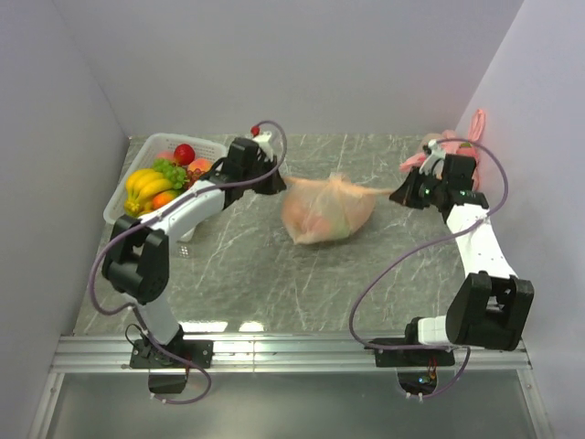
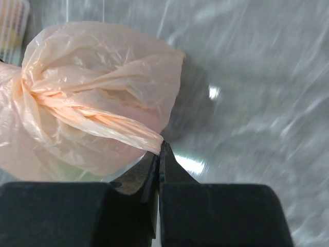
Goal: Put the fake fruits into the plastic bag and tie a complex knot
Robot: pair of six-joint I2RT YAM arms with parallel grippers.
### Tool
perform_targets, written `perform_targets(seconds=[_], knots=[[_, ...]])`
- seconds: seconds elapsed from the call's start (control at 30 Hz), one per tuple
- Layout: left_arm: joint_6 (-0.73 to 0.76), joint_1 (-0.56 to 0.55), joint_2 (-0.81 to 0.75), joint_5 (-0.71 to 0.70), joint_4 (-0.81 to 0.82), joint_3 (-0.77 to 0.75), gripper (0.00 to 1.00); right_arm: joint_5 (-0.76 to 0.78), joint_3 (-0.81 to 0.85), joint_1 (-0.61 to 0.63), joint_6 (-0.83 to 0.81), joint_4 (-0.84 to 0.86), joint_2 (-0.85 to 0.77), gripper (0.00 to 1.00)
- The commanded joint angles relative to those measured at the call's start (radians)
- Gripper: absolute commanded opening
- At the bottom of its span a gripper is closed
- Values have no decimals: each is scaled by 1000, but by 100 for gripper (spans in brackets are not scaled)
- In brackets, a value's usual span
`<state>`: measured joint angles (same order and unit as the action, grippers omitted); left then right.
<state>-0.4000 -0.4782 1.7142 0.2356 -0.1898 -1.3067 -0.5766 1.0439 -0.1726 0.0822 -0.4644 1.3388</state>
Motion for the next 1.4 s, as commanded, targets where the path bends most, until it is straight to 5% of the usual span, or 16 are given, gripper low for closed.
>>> perform_targets(seconds=[0.0, 0.17, 0.43, 0.47, 0.5, 0.53, 0.6, 0.67, 0.77, 1.1, 1.2, 1.37], knots=[[116, 90, 62, -232, 33, -139, 0, 233, 123, -74, -62, 167, 49, 0], [138, 90, 294, -232, 38, -339, 0, 209, 212, -50, -73, 208, 244, 0], [136, 99, 449, -226, 95, -384, 2, 162, 363, 16, -111, 150, 511, 0], [139, 101, 452, -217, 87, -390, 8, 165, 367, 24, -117, 141, 517, 0], [147, 104, 456, -205, 57, -402, 16, 161, 370, 31, -124, 132, 519, 12], [148, 113, 449, -161, 40, -428, 43, 140, 370, 35, -131, 121, 505, 24], [171, 116, 406, -136, -2, -453, 74, 129, 366, 36, -131, 116, 459, 59], [200, 118, 359, -107, -25, -460, 99, 112, 396, 30, -145, 84, 424, 74], [240, 124, 257, -67, -126, -477, 99, 83, 473, 21, -185, -17, 350, 94], [337, 225, -17, 30, -557, -504, 99, 0, 578, 51, -309, -492, 146, 95], [389, 234, -135, 14, -602, -384, 99, -8, 477, 93, -335, -566, 30, 95], [490, 234, -364, 1, -608, -151, 99, 242, 204, 355, -346, -467, -167, 98]])
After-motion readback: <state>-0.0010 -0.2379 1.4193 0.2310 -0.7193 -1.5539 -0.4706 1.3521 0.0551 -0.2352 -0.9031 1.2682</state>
